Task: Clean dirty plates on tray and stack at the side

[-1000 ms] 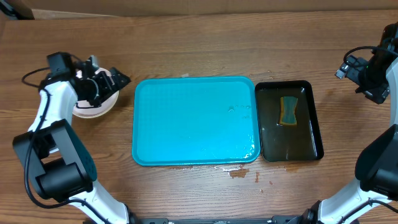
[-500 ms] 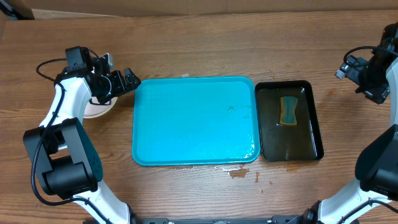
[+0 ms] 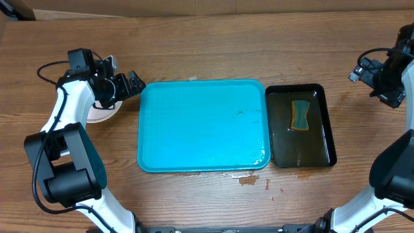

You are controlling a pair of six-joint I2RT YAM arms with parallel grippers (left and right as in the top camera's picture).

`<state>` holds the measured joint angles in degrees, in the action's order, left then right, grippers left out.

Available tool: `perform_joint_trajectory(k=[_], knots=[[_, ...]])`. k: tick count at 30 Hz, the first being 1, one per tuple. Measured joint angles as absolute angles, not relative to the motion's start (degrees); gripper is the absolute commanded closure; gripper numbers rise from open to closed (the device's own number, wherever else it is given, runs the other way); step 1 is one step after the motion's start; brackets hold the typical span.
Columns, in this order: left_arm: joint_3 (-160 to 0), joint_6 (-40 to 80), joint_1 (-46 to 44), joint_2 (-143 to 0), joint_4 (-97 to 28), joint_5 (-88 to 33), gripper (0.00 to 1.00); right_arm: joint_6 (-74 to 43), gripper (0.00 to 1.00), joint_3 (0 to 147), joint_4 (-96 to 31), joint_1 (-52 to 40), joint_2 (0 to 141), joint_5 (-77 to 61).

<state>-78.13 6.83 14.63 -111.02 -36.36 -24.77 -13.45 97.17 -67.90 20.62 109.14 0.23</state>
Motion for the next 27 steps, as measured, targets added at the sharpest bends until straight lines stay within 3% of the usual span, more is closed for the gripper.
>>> perform_joint_trajectory(k=[7, 11, 19, 27], knots=[[-78.13, 6.83, 14.63, -111.02, -36.36, -24.77, 0.0, -13.5, 0.0, 97.08, -67.92, 20.29, 107.79, 0.27], [-78.13, 6.83, 14.63, -111.02, -36.36, -24.77, 0.0, -13.47, 0.0, 96.92, -67.92, 18.24, 100.16, 0.27], [-78.13, 6.83, 14.63, -111.02, -36.36, -24.75, 0.0, -13.47, 0.0, 97.19, -67.48, 4.12, 75.09, 0.01], [-78.13, 6.83, 14.63, -111.02, -36.34, -24.75, 0.0, -13.45, 0.0, 97.17, -67.79, -10.52, 64.23, -0.16]])
